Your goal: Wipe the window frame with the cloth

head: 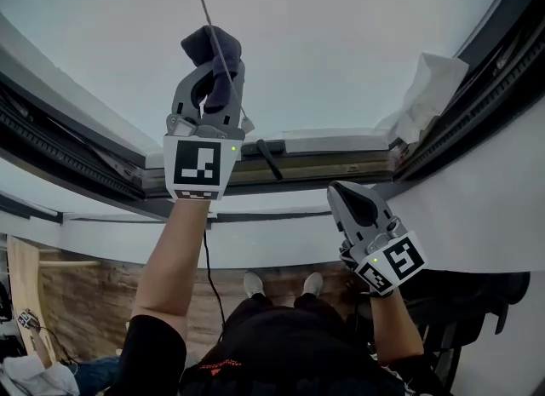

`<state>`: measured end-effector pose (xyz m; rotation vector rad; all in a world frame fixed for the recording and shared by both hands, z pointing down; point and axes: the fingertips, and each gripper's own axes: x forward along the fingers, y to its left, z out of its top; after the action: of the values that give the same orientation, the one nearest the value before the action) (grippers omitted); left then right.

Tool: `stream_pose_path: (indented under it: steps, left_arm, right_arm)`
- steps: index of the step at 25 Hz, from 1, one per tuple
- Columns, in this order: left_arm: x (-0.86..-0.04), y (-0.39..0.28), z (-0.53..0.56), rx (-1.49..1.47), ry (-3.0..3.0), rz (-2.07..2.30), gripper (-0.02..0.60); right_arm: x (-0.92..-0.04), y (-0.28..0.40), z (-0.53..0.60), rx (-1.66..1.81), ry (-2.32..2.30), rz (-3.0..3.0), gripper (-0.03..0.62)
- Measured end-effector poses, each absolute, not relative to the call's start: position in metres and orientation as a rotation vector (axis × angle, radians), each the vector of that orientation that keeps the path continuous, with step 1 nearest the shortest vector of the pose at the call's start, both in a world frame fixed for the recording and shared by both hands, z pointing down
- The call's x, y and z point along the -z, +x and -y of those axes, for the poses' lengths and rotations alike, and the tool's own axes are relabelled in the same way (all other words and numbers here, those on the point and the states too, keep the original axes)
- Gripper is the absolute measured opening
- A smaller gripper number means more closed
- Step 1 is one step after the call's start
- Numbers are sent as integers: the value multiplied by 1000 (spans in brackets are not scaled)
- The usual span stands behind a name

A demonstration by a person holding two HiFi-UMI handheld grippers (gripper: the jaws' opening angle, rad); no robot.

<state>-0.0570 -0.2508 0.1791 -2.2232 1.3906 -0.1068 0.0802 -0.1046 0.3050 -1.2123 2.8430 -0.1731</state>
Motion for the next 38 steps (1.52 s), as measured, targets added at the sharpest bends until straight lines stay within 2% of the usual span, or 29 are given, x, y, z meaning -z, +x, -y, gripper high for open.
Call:
stream_pose_path:
  steps: [25,38]
  left_arm:
    - [-195,124,261,52,-2404,-1145,43]
    - [-188,199,253,20,-2470,-1006,43]
  right_arm:
    - [-318,197,89,196,-1400,-2729,5]
    - [-321,230,81,222,-1454,-2687,5]
